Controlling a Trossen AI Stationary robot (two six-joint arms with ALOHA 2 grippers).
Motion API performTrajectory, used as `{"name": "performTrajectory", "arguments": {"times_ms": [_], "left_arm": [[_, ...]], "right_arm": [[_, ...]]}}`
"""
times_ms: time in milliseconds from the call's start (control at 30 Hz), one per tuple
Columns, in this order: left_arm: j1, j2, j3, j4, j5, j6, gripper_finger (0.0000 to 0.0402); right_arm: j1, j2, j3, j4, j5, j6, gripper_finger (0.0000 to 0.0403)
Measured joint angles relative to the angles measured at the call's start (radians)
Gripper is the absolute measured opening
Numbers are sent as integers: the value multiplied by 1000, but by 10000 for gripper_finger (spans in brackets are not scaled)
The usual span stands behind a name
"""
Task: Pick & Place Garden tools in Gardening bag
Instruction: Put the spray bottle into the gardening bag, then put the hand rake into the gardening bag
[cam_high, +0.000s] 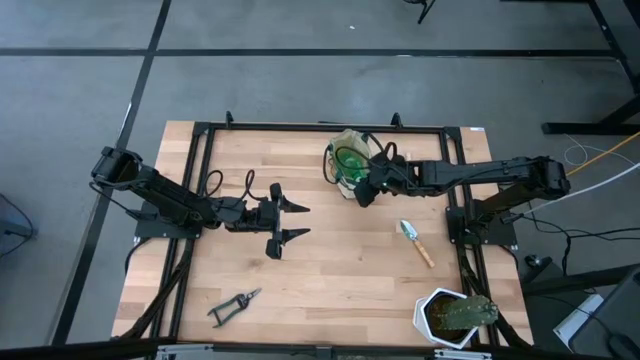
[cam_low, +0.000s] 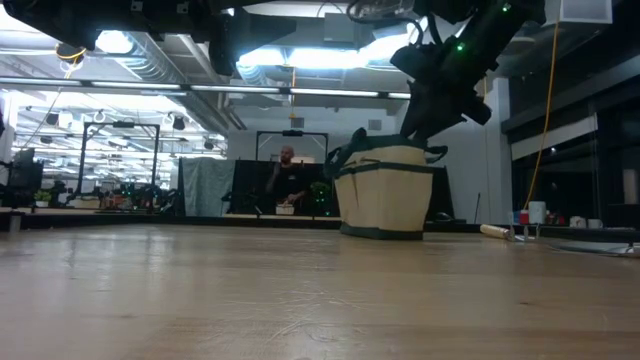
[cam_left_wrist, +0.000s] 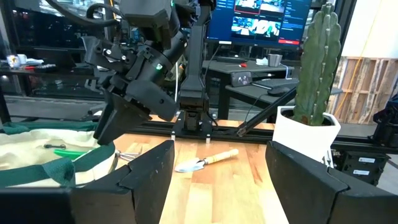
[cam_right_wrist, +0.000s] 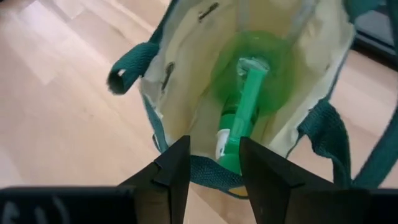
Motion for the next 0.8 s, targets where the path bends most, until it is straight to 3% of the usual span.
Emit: {"name": "performTrajectory", "arguments": {"times_ms": [533, 800], "left_arm": [[0, 0, 0, 0, 0, 0, 251], [0, 0, 0, 0, 2, 0, 251]], "right_arm": [[3, -138, 0, 10, -162, -110, 140], [97, -181, 0, 0, -193, -174, 140]]}}
